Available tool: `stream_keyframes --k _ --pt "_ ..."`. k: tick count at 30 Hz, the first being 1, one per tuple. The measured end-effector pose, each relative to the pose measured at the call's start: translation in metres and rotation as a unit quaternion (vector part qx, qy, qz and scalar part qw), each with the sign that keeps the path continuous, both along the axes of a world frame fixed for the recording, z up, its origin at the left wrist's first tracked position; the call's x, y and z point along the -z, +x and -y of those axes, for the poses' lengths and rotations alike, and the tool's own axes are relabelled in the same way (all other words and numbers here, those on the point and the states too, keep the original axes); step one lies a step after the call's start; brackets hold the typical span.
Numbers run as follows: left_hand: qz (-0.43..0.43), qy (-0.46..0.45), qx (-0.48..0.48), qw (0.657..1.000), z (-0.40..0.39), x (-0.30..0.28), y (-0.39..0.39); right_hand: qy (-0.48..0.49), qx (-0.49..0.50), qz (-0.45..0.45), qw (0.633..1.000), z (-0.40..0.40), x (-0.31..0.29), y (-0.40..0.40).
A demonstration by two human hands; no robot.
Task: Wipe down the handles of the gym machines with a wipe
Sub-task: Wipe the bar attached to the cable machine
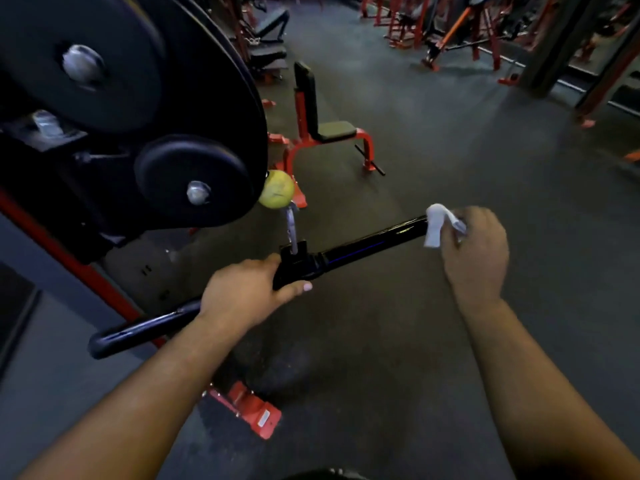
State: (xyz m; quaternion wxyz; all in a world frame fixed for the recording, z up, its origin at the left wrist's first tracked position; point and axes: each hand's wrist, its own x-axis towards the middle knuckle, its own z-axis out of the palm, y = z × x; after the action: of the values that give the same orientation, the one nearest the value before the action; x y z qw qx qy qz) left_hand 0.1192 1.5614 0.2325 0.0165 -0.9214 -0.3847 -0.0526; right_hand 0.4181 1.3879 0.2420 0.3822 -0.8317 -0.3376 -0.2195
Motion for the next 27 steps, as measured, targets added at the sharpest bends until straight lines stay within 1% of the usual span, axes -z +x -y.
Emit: stream_keyframes --k 3,6,7,10,13,15,17,19,20,23,25,27 --pt "-0.006 -0.014 -0.021 1.0 0.006 -0.006 0.0 -0.01 -0.021 0.019 1.0 -0.01 0.004 0.02" --pt "-0.011 -0.018 -0.032 0.999 0.01 -0.009 0.0 -0.035 -0.038 0.003 0.999 -0.025 0.016 -0.001" --pt "-0.01 -0.022 -0.034 0.999 0.011 -0.009 -0.001 -0.045 -0.058 -0.008 0.997 -0.03 0.022 -0.015" --pt "-0.011 -0.019 -0.028 0.999 0.009 -0.01 -0.004 -0.096 -0.188 -0.028 0.977 -0.041 0.042 -0.065" --pt "-0.011 -0.006 -0.014 1.0 0.007 -0.01 -0.008 -0.112 -0.274 -0.047 0.954 -0.05 0.055 -0.119" --pt "-0.013 0.002 -0.007 1.0 0.005 -0.01 -0.01 -0.117 -0.333 -0.031 0.935 -0.054 0.052 -0.146" --pt "-0.015 0.009 -0.002 1.0 0.004 -0.011 -0.013 -0.148 -0.373 0.015 0.916 -0.056 0.052 -0.149" --pt "-0.02 0.001 0.001 1.0 0.003 -0.012 -0.014 -0.185 -0.362 0.067 0.911 -0.057 0.049 -0.124" --pt "-0.022 -0.004 0.003 1.0 0.003 -0.014 -0.013 -0.19 -0.335 0.076 0.92 -0.057 0.048 -0.106" --pt "-0.028 -0.01 0.001 1.0 0.004 -0.015 -0.011 -0.182 -0.222 0.007 0.958 -0.049 0.045 -0.04" --pt "-0.03 -0.005 0.001 1.0 0.006 -0.015 -0.008 -0.198 -0.173 -0.024 0.965 -0.048 0.043 -0.011" --pt "-0.031 -0.007 -0.002 1.0 0.007 -0.015 -0.006 -0.191 -0.153 -0.043 0.969 -0.054 0.043 -0.009"
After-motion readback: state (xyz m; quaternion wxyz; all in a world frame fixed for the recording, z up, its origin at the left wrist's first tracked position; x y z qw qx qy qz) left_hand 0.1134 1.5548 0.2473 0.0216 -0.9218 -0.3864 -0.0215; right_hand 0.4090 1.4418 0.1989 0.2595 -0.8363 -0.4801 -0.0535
